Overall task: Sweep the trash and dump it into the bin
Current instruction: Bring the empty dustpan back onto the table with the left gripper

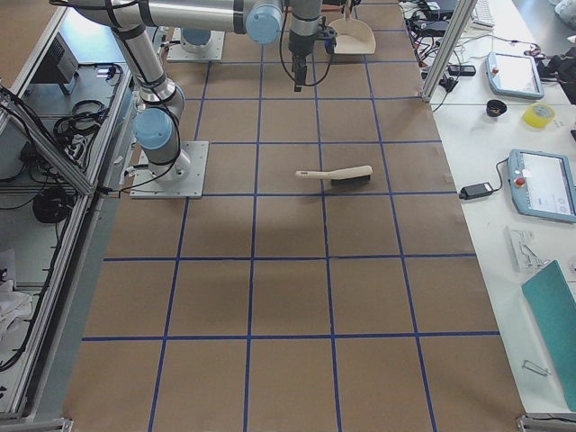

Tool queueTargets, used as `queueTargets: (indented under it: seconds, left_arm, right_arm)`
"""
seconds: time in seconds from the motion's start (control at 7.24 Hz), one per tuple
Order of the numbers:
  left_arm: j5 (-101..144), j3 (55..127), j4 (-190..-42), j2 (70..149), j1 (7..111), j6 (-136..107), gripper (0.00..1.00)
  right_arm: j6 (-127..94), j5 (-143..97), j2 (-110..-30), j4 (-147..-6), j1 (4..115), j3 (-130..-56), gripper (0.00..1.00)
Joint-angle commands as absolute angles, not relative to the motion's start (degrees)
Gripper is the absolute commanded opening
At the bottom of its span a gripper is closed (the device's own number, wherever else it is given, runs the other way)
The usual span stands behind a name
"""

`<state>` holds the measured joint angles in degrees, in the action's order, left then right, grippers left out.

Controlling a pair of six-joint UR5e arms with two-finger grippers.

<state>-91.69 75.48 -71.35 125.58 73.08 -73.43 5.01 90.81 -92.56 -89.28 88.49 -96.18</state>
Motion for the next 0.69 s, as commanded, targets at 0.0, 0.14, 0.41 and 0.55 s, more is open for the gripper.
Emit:
queueTargets:
  seconds: [0.0,0.14,0.41,0.55]
  left_arm:
    - [-95.18,77.52,-69.34,124.98,74.79,-71.99,0.00]
    - [-95.19,78.65,-69.35,124.28,74.97,-71.81,0.00]
    - [-95.27,79.54,-69.34,123.23,76.02,-71.46,0.00]
    - [-95.27,79.89,-69.43,123.14,76.11,-71.54,0.00]
  right_arm:
    - [5.01,91.41,-92.72,-89.21,88.50,-96.24,1.00]
    - [5.01,90.88,-92.72,-89.21,88.51,-96.41,1.00]
    - [5.10,91.41,-92.90,-89.21,88.42,-96.24,1.00]
    - [5.10,91.41,-92.81,-89.21,88.50,-96.24,1.00]
